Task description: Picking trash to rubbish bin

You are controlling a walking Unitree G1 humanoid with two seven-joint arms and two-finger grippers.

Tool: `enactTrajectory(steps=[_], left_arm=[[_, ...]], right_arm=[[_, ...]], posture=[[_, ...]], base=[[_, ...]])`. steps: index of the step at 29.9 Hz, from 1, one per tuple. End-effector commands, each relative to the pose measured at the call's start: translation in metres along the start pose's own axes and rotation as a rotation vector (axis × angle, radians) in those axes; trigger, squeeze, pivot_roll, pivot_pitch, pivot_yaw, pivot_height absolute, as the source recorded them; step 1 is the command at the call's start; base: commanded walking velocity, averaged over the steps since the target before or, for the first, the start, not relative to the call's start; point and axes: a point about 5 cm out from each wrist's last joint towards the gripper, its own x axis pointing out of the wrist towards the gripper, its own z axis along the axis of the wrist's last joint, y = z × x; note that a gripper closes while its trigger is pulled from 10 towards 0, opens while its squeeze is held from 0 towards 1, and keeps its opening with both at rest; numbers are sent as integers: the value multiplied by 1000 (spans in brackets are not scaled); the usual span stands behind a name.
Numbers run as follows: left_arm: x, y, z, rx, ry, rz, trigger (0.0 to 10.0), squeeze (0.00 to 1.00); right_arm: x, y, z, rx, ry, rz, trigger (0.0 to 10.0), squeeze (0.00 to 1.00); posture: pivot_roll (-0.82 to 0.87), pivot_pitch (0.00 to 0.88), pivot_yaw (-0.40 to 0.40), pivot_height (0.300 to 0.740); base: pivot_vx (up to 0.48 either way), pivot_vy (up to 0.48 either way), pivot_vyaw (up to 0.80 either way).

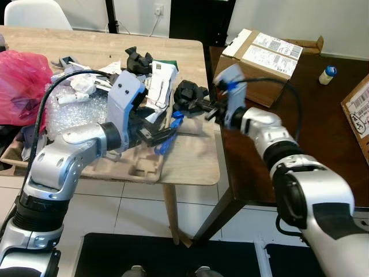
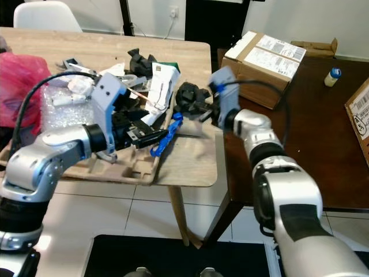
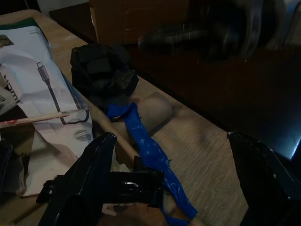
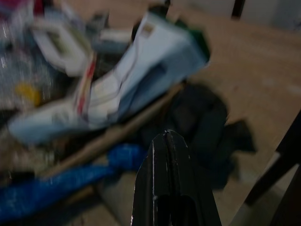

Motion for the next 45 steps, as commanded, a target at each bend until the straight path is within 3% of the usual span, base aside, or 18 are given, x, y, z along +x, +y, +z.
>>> enactTrajectory(steps=[1,3,5,10,13,15,18,22,24,26,31,32,36,45], left_arm=[[0,-1,1,-13,-23,-4,10000,0],[0,-1,-2,-14,-18,1,10000,0],[0,-1,-4,-13,-13,2,10000,0],[2,-2,-8,3,8,1,10000,0],[6,-1,-15,64,65,31,10000,0],[13,3,-20,99,74,101,10000,0],[22,7,-19,113,32,169,10000,0],[30,8,-16,145,-1,193,10000,0],[32,7,-16,133,-15,196,10000,0],[36,5,-17,63,-55,213,10000,0],[41,1,-29,-5,-60,247,10000,0],[42,1,-32,-15,-59,267,10000,0],[42,2,-36,-34,-63,303,10000,0],[35,3,-40,-14,-47,331,10000,0]], right_arm=[[-2,-4,7,52,-50,1,0,0],[-6,-8,15,128,-122,9,0,0],[-7,-9,17,147,-141,15,0,0],[-10,-9,12,154,-142,27,0,0],[-13,-11,5,120,-114,-7,0,0],[-17,-15,-4,76,-74,-70,10000,0],[-24,-18,-11,73,-75,-88,10000,0],[-40,-24,-26,-39,-4,-110,10000,0],[-43,-25,-29,-57,9,-125,10000,0],[-53,-27,-42,-99,52,-193,10000,0],[-65,-21,-66,-95,65,-290,10000,0],[-68,-22,-70,-54,44,-349,10000,0],[-75,-20,-74,-35,-7,-444,10000,0],[-76,-11,-78,-57,26,-479,10000,0]], posture=[[118,175,-40,740],[114,173,-37,740],[112,173,-36,740],[110,169,-38,740],[113,164,-45,740],[110,161,-47,740],[96,156,-38,740],[58,144,-23,740],[58,144,-23,740],[31,125,-13,740],[15,119,-9,740],[13,116,-10,740],[12,119,-10,740],[12,119,-30,740]], base=[[0,0,0],[0,0,0],[0,0,0],[0,0,0],[0,0,0],[0,0,0],[0,0,0],[0,0,0],[0,0,0],[0,0,0],[0,0,0],[0,0,0],[0,0,0],[0,0,0]])
